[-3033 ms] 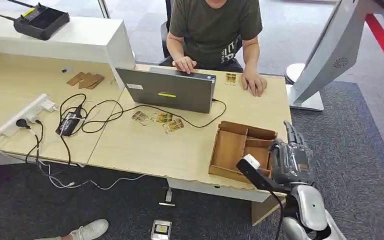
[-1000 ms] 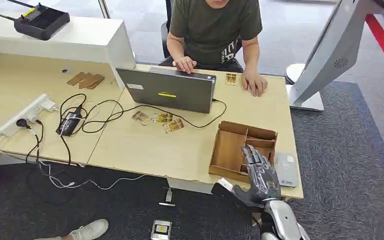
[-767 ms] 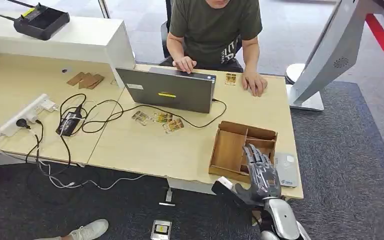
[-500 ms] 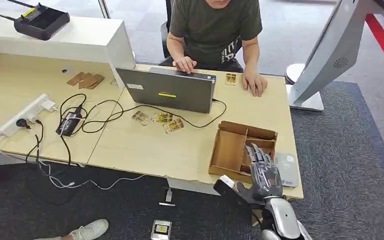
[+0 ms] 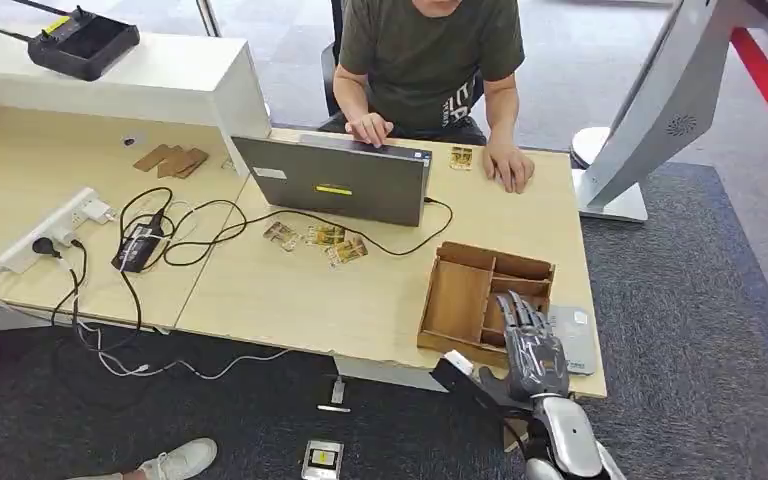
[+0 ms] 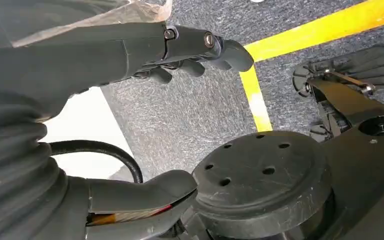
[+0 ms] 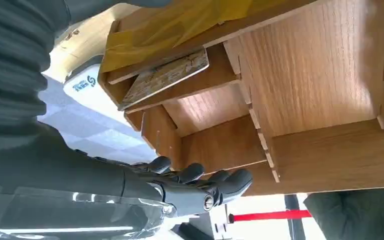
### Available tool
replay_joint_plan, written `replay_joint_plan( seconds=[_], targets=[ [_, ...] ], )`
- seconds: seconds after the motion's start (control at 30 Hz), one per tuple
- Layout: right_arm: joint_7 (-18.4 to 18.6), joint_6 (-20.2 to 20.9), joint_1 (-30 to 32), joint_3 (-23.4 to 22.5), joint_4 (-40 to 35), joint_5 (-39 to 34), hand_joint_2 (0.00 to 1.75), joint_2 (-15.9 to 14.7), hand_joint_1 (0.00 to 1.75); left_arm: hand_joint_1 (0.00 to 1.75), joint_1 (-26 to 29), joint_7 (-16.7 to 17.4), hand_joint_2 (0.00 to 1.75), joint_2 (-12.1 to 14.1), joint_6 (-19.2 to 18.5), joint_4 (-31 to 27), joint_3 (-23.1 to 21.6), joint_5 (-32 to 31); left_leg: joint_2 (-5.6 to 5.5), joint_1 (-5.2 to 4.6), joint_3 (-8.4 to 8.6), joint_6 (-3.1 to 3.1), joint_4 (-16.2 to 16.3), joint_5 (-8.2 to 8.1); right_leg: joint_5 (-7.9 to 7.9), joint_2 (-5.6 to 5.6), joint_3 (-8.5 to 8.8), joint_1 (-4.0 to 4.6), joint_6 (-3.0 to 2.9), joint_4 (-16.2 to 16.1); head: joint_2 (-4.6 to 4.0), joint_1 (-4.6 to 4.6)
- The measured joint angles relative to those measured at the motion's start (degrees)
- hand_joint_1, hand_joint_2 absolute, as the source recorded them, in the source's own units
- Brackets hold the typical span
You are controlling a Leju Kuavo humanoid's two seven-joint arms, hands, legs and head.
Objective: Pass the card to the sensor for recognition and then transmit it.
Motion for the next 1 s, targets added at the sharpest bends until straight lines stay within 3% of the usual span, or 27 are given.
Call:
replay_joint_plan(
  seconds=[0.63, 0.67, 0.7, 0.9, 1.0],
  targets=[
    [1.01, -0.37, 0.01, -1.33, 0.35, 1.16, 1.75, -0.57, 0.02, 0.00, -0.47, -0.39, 1.75, 0.22, -0.42, -0.11, -0.72, -0.92, 0.00, 0.00, 0.00, 0.00, 0.00, 0.00, 0.00, 0.00, 0.00, 0.00, 0.00, 0.00, 0.00, 0.00],
    [1.01, -0.35, 0.01, -1.38, 0.37, 1.09, 1.75, -0.61, 0.37, 0.00, -0.48, -0.39, 1.75, 0.22, -0.42, -0.13, -0.79, -0.94, 0.00, 0.00, 0.00, 0.00, 0.00, 0.00, 0.00, 0.00, 0.00, 0.00, 0.00, 0.00, 0.00, 0.00],
    [1.03, -0.31, 0.01, -1.40, 0.46, 1.07, 1.75, -0.70, 1.52, 0.00, -0.48, -0.39, 1.75, 0.24, -0.44, -0.13, -0.83, -0.98, 0.00, 0.00, 0.00, 0.00, 0.00, 0.00, 0.00, 0.00, 0.00, 0.00, 0.00, 0.00, 0.00, 0.00],
    [1.07, 0.11, -0.01, -1.51, 1.07, 0.92, 1.75, -0.85, 1.64, 0.00, -0.49, -0.39, 1.75, 0.37, -0.44, -0.13, -0.87, -1.16, 0.00, 0.00, 0.00, 0.00, 0.00, 0.00, 0.00, 0.00, 0.00, 0.00, 0.00, 0.00, 0.00, 0.00],
    [1.09, 0.20, 0.01, -1.53, 1.42, 0.87, 1.75, -0.85, 1.61, 0.00, -0.50, -0.39, 1.75, 0.39, -0.44, -0.13, -0.87, -1.25, 0.00, 0.00, 0.00, 0.00, 0.00, 0.00, 0.00, 0.00, 0.00, 0.00, 0.00, 0.00, 0.00, 0.00]
  ],
)
